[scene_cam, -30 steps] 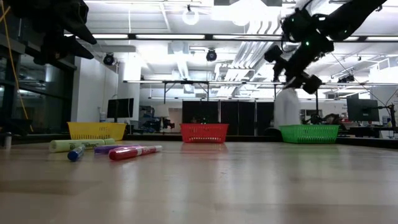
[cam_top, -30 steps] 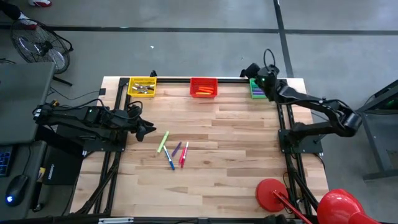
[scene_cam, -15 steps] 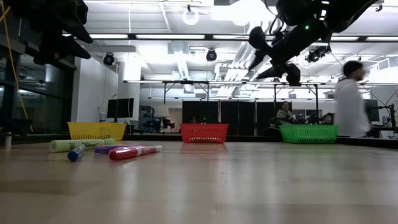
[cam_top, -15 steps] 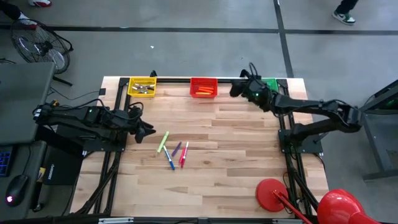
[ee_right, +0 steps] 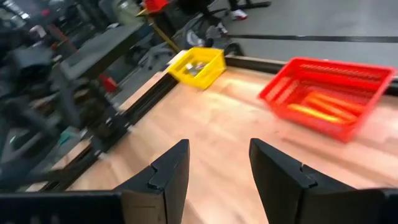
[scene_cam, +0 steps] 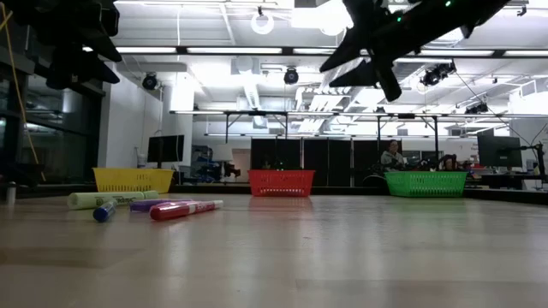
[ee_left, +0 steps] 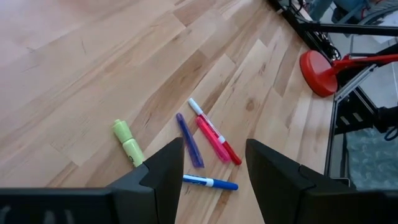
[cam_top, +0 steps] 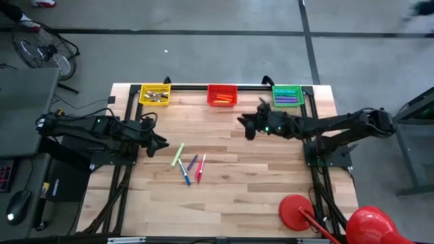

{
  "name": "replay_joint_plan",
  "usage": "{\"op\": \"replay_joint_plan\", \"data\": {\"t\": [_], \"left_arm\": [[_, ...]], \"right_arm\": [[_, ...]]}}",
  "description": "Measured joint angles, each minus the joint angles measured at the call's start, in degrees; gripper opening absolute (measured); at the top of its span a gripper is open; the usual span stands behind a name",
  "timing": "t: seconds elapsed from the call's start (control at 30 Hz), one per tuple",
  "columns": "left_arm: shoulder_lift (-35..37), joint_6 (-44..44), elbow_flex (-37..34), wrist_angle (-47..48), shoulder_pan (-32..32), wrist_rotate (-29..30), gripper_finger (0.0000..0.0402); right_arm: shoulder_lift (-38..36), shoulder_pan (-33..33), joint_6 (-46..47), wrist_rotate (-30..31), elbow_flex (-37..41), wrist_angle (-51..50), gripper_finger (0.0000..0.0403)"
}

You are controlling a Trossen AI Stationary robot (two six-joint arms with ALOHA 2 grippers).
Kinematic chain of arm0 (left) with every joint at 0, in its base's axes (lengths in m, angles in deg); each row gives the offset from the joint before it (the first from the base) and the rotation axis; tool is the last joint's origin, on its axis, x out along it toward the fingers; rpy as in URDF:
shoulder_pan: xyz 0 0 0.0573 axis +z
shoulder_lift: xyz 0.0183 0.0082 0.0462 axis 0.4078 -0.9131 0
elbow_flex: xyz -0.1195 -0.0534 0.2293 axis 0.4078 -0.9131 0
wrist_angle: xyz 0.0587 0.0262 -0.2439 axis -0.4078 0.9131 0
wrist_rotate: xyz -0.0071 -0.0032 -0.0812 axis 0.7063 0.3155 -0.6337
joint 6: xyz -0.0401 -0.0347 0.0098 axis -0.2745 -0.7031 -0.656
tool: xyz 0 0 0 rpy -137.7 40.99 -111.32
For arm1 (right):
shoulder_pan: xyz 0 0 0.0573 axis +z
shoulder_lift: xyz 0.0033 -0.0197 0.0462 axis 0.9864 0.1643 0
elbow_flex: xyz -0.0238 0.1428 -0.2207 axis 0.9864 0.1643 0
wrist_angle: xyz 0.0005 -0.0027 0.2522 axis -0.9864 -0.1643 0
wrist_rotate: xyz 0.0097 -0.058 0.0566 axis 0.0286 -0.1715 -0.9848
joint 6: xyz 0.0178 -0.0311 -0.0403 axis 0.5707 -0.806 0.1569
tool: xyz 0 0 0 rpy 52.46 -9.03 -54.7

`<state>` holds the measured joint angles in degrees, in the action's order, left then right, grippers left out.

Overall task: Pick & Place Markers
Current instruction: Put the light green highlighter into the green bin

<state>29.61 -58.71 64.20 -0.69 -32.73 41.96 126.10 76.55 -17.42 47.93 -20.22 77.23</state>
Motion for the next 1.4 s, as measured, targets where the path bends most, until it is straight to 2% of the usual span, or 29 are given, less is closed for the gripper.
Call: {"op": "replay_joint_plan", "data": {"t": [0.33,0.7,0.8,1.0,1.13,1.4], "left_arm": [[-5.2,-0.4,0.0,1.3,0.0,-0.8,0.0170],[-14.8,-0.8,0.0,0.7,0.0,-1.9,0.0170],[-16.6,-2.2,0.0,0.5,0.0,-1.4,0.0170],[-18.4,-5.6,0.0,0.1,0.0,1.4,0.0170],[-18.4,-8.6,0.0,0.1,0.0,3.1,0.0170],[-19.1,-11.2,0.0,0.5,0.0,7.1,0.0170]], "right_arm": [[0.2,12.8,1.2,7.4,-2.4,-1.6,0.0156],[2.0,21.0,0.2,9.0,-12.6,-23.8,0.0156],[4.2,21.1,-3.5,8.6,-15.7,-28.0,0.0156],[11.7,18.5,-13.0,2.9,-24.5,-35.5,0.0156],[16.2,16.5,-15.9,0.2,-29.6,-38.1,0.0156],[19.9,13.1,-20.1,-1.6,-32.4,-40.5,0.0156]]}}
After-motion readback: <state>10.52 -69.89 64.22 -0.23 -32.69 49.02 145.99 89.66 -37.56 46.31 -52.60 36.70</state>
